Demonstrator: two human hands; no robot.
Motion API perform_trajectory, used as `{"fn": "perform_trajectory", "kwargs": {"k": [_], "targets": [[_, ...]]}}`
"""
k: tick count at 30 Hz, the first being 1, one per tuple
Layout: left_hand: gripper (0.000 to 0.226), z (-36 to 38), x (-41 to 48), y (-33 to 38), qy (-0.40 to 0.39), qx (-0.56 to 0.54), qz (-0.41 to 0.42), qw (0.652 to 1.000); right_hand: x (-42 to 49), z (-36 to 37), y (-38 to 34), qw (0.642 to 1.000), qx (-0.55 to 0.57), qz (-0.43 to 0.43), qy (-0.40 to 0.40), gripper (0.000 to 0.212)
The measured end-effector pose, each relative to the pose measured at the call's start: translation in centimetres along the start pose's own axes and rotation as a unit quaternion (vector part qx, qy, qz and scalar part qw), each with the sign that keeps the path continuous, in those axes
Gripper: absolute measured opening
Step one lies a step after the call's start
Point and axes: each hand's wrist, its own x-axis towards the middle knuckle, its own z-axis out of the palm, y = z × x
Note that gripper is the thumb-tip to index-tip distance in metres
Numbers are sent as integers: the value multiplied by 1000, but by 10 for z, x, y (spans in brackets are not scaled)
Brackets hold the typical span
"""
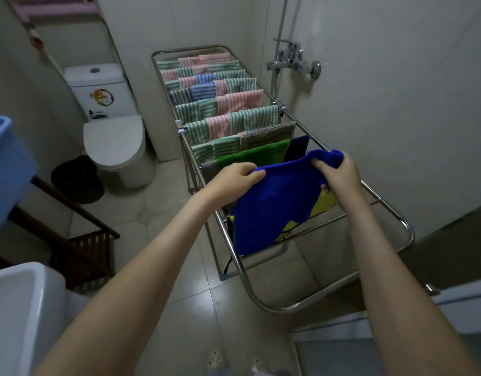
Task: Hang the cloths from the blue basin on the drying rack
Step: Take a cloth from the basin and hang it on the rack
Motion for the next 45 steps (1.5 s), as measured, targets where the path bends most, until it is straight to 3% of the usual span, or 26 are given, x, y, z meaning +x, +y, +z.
{"fn": "perform_trajectory", "kwargs": {"k": [6,9,15,17,20,23,25,27,30,32,37,41,45], "targets": [[30,16,4,-12,-50,108,19,993,-12,-8,27,999,-40,-13,-28,21],[30,20,3,-26,-86,146,25,985,-20,-10,46,998,-33,-15,-56,33],[28,43,2,-44,-177,143,14,974,-32,-15,80,991,60,71,-93,24],[27,56,2,-48,-211,173,18,962,-37,-17,86,984,82,140,-78,50],[21,79,0,-52,-292,225,4,930,-45,-21,97,972,-82,211,-68,62],[19,100,1,-53,-378,264,-37,887,-48,-23,116,923,-270,235,-138,35],[23,108,0,-54,-413,270,-80,866,-50,-19,122,896,-335,240,-164,18],[30,112,2,-56,-387,247,-77,885,-52,-17,124,896,-326,254,-162,30],[23,110,9,-60,-184,233,13,955,-50,-17,128,912,-275,263,-152,61],[22,105,15,-62,-104,288,36,951,-47,-17,129,926,-232,261,-142,69],[20,104,18,-77,-168,325,-34,930,-33,-8,131,958,-181,218,-35,21],[12,104,17,-78,-153,330,-22,931,-27,-9,142,964,-201,175,-5,14],[10,101,17,-69,-171,374,0,911,-25,-10,143,966,-208,146,38,12]]}}
